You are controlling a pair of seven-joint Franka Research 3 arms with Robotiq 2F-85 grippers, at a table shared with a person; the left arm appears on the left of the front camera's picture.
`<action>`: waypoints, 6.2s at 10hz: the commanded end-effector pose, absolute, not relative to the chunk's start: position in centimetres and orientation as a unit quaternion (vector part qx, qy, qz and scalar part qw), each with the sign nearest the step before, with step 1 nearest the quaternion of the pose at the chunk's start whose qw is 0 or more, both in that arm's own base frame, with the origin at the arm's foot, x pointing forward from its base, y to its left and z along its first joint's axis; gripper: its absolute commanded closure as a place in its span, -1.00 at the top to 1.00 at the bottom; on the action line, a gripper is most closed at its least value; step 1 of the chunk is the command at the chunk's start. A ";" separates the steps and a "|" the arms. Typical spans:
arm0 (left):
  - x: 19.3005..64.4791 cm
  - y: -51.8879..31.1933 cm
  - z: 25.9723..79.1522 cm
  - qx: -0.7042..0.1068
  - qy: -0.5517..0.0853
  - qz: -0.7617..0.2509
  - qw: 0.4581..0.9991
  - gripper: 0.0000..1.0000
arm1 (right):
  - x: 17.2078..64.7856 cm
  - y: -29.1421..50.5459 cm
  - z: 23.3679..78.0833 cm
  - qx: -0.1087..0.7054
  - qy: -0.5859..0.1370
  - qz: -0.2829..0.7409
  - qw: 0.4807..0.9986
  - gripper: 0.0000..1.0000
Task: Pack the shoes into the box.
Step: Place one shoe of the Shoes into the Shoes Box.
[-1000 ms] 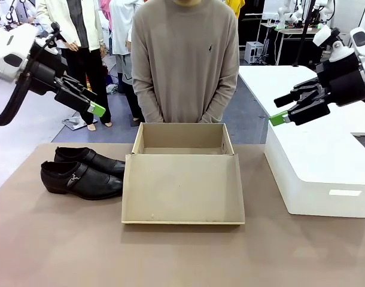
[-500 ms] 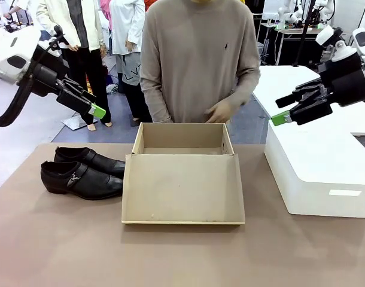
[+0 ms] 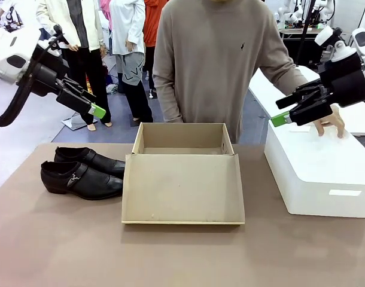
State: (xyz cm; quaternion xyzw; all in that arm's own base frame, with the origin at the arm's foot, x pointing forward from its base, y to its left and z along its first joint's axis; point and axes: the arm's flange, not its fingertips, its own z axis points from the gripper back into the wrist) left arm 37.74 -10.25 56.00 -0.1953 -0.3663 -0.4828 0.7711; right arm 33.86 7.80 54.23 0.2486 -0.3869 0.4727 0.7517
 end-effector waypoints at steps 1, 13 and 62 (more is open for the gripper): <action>38.0 -10.0 56.1 -0.204 -0.372 -0.491 0.761 1.00 | 34.4 7.7 54.1 0.252 -0.396 0.483 0.739 1.00; 41.4 -8.8 59.7 -0.052 -0.253 -0.621 0.740 1.00 | 34.4 7.7 54.1 0.252 -0.396 0.483 0.739 1.00; 62.3 -4.4 41.5 -0.007 0.005 -0.708 0.706 1.00 | 34.4 7.7 54.1 0.252 -0.396 0.483 0.739 1.00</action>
